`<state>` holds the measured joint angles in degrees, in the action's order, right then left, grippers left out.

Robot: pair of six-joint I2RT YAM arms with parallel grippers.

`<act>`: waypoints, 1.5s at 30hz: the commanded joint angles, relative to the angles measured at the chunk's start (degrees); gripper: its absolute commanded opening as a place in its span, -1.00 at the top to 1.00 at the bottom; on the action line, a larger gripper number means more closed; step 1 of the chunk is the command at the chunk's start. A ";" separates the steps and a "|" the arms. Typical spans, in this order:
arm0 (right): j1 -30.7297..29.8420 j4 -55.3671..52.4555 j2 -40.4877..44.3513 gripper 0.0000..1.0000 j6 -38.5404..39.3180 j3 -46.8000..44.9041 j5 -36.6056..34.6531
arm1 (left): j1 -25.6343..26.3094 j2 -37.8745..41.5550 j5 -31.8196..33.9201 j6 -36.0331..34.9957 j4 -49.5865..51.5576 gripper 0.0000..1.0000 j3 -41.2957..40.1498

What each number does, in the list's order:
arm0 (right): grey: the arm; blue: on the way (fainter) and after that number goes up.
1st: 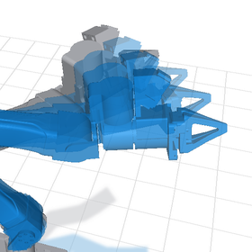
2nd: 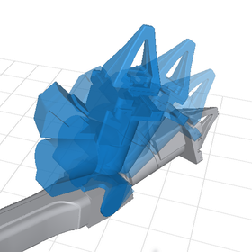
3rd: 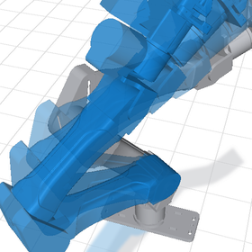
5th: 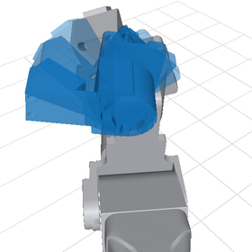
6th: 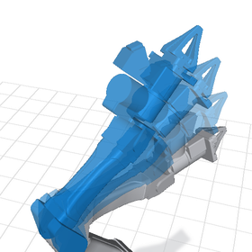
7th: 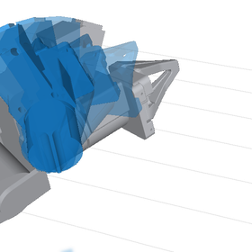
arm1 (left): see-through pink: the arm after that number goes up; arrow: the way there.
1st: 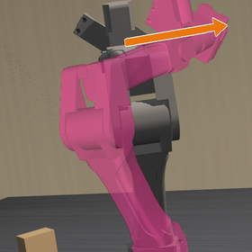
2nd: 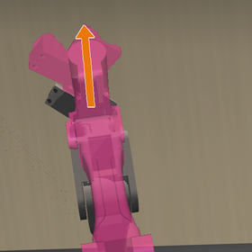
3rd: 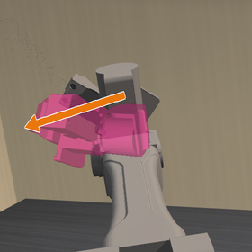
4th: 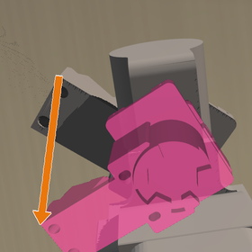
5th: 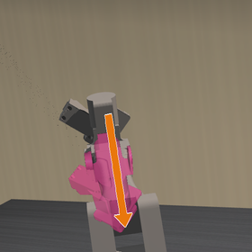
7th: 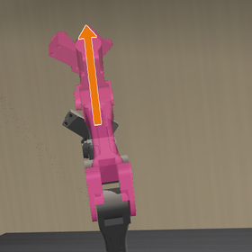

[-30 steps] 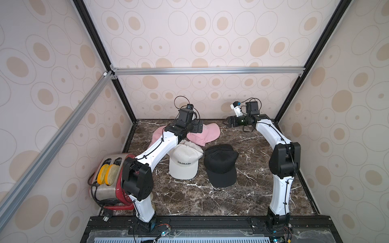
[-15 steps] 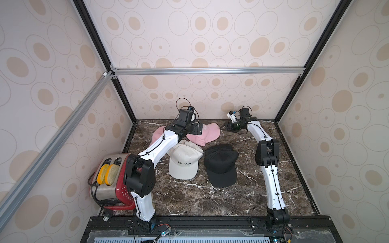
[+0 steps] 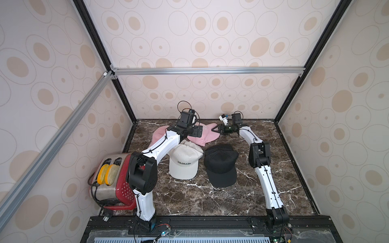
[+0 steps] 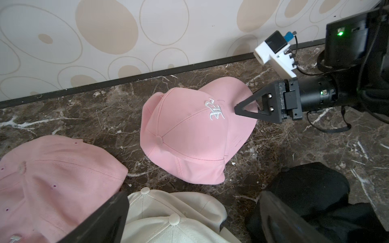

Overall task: Stack the baseball caps by color
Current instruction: Pick up the baseball cap from the center of the board.

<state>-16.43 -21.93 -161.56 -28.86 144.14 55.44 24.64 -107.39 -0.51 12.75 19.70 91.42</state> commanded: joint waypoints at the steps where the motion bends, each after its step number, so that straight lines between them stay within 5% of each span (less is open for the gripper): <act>1: 0.08 4.29 0.80 0.04 -2.04 0.58 2.03 | -0.30 -0.43 -0.08 -0.95 1.21 -0.98 0.17; 3: 0.15 3.55 2.48 0.15 -0.77 -0.41 0.33 | -0.30 -0.62 -0.42 -0.89 1.30 -0.98 0.34; 8: 0.56 6.74 7.66 0.81 -1.43 -5.67 -2.98 | -0.30 -1.06 -1.70 -0.57 1.87 -0.98 1.00; 11: 0.93 9.52 9.92 0.98 -3.03 -8.05 -3.32 | -0.33 -1.10 -2.37 -0.38 2.00 -0.98 1.22; 16: 1.23 12.40 14.18 1.00 -5.39 -13.01 -4.36 | -0.35 -1.28 -3.48 0.10 2.20 -0.98 1.39; 28: 4.10 53.24 37.12 1.00 -27.74 -56.54 -23.65 | -0.32 -2.84 -11.35 3.65 0.40 -0.98 2.34; 36: 4.38 61.21 45.31 1.00 -30.29 -66.91 -28.40 | -0.95 -5.20 -20.07 8.24 -2.95 -0.98 5.09; 45: 3.96 70.04 55.18 1.00 -35.98 -84.60 -45.85 | -1.70 -10.35 -29.54 12.48 -4.77 -0.99 12.58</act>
<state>-12.12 41.87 -108.62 -62.19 62.96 18.02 23.40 -116.53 -26.11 23.81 15.22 100.82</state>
